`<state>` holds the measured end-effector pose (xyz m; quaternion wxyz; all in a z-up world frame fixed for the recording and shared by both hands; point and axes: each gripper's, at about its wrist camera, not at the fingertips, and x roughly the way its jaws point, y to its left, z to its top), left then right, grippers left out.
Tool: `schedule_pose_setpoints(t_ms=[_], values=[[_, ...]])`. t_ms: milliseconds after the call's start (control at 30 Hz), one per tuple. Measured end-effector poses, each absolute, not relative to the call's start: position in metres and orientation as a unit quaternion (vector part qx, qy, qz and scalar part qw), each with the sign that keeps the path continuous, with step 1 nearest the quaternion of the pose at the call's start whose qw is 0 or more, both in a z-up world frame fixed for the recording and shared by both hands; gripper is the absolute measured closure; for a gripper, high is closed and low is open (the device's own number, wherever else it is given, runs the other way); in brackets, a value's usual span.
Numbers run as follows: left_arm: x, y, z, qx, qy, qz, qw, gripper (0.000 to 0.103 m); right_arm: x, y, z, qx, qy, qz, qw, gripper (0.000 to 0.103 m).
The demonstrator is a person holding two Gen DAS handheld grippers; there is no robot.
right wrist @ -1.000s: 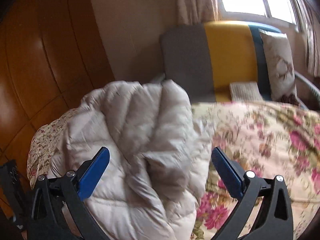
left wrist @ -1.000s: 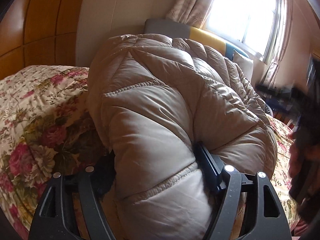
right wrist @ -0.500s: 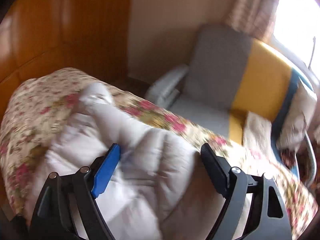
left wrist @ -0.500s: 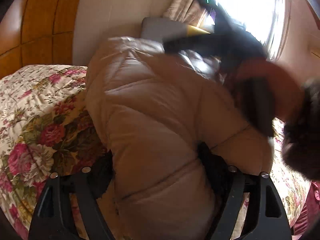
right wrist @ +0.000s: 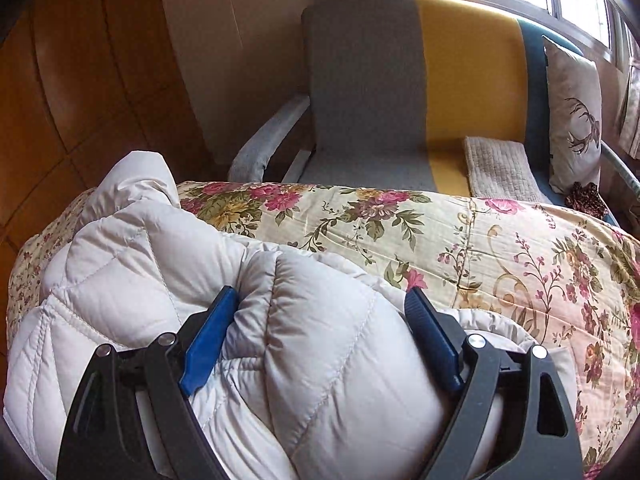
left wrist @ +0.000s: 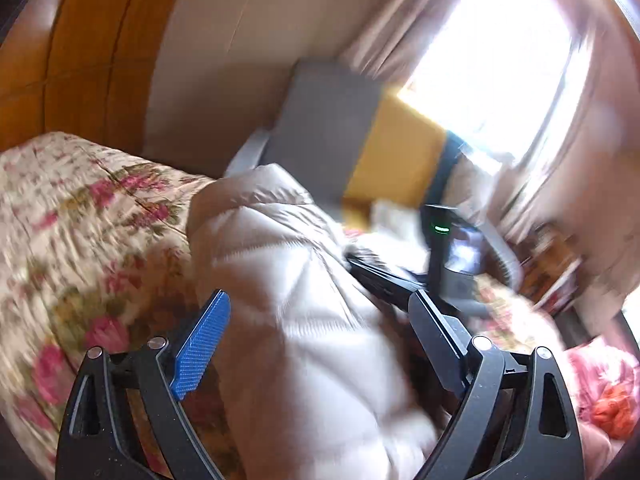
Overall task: Fold large clothes
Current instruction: 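Lower the folded bundle onto the bedspread and open both tools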
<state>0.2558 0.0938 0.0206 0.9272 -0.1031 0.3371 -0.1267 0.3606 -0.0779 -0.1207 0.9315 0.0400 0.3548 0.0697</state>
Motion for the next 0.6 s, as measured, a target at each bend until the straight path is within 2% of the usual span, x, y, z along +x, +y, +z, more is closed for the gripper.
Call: schedule_pose_setpoints(t_ms=[33, 100, 167, 200, 267, 400, 600], values=[[0.270, 0.085, 0.019, -0.079, 0.348, -0.105, 0.928, 0.014, 0.359, -0.079, -0.121, 0.038, 0.353, 0.068, 0.932, 0.018], [0.305, 0.075, 0.001, -0.050, 0.378, -0.048, 0.923, 0.025, 0.360, -0.078, -0.121, 0.038, 0.351, 0.066, 0.933, 0.018], [0.330, 0.082, -0.026, -0.079, 0.420, -0.025, 0.904, 0.022, 0.358, -0.079, -0.118, 0.040, 0.350, 0.064, 0.934, 0.017], [0.338, 0.089, -0.042, -0.105, 0.430, -0.019, 0.896, 0.016, 0.358, -0.079, -0.117, 0.039, 0.350, 0.060, 0.934, 0.017], [0.342, 0.094, -0.058, -0.120, 0.426, -0.017, 0.896, 0.013, 0.359, -0.076, -0.118, 0.032, 0.353, 0.056, 0.934, 0.016], [0.340, 0.089, -0.069, -0.089, 0.399, -0.005, 0.912, 0.013, 0.363, -0.069, -0.122, 0.014, 0.355, 0.045, 0.934, 0.015], [0.339, 0.093, -0.074, -0.098, 0.391, -0.010, 0.915, 0.013, 0.364, -0.066, -0.126, 0.006, 0.354, 0.039, 0.935, 0.014]])
